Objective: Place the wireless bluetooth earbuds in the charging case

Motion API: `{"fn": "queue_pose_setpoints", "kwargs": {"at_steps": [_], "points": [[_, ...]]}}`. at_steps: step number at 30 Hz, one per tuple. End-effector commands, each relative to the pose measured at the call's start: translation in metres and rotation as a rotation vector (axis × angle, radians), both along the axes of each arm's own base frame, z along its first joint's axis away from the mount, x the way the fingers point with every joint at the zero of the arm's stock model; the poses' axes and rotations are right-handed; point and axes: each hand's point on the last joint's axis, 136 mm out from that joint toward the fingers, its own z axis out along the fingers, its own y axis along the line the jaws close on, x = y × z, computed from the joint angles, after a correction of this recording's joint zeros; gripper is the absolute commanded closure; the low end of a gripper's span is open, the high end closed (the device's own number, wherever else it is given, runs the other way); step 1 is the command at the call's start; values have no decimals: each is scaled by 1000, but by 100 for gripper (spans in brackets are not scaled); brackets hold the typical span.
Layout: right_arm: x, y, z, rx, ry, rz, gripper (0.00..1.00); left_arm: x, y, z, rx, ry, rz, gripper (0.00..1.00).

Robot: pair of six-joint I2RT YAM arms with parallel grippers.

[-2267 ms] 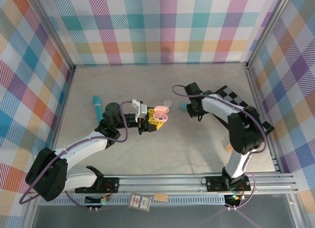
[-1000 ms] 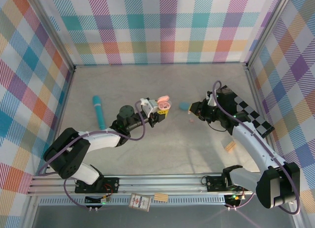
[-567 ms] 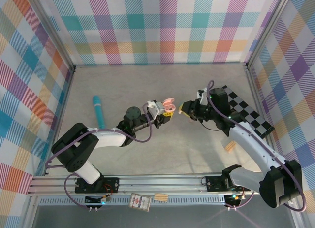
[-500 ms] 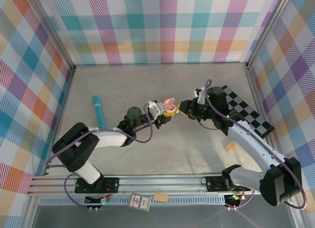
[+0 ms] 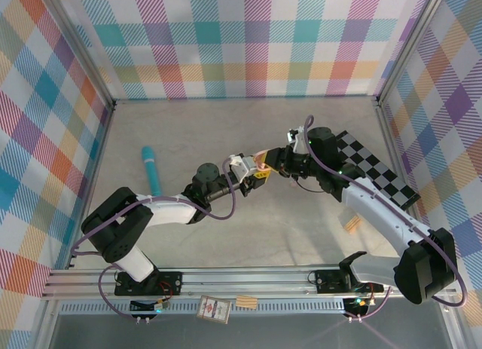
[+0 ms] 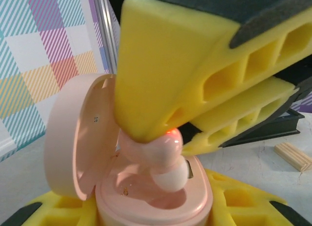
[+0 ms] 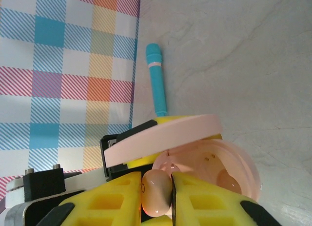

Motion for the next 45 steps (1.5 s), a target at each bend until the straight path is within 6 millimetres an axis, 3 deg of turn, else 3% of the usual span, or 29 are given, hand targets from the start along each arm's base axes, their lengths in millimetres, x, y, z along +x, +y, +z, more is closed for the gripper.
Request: {"fn": "queue_pose_setpoints", "kwargs": {"at_steps": [1,11,16,24,38,40,45], "points": [[4,5,12,14,-38,6,78,-4,-11,21,-38,-59,-26,65],[3,4,6,1,-31,6,78,-6,-17,25,-45,-55,-34,65],[1,-1,2,-29,-28,-9,69,-6,-17,32,-63,-56,-31,65],[-3,-8,5,-60,-48,-21,66,-5,-16,37,-93,-53,-23,65],[-17,-13,32,-43,-160,15,55,-2,-14,37,-103,-56,-7,65],[-21,-19,38,-57,-209,10,53,-2,-12,35,-100,-57,-3,65],[-30,-50,25,-155,-248,-100,53,2,-1,29,-105,-35,16,65]]}}
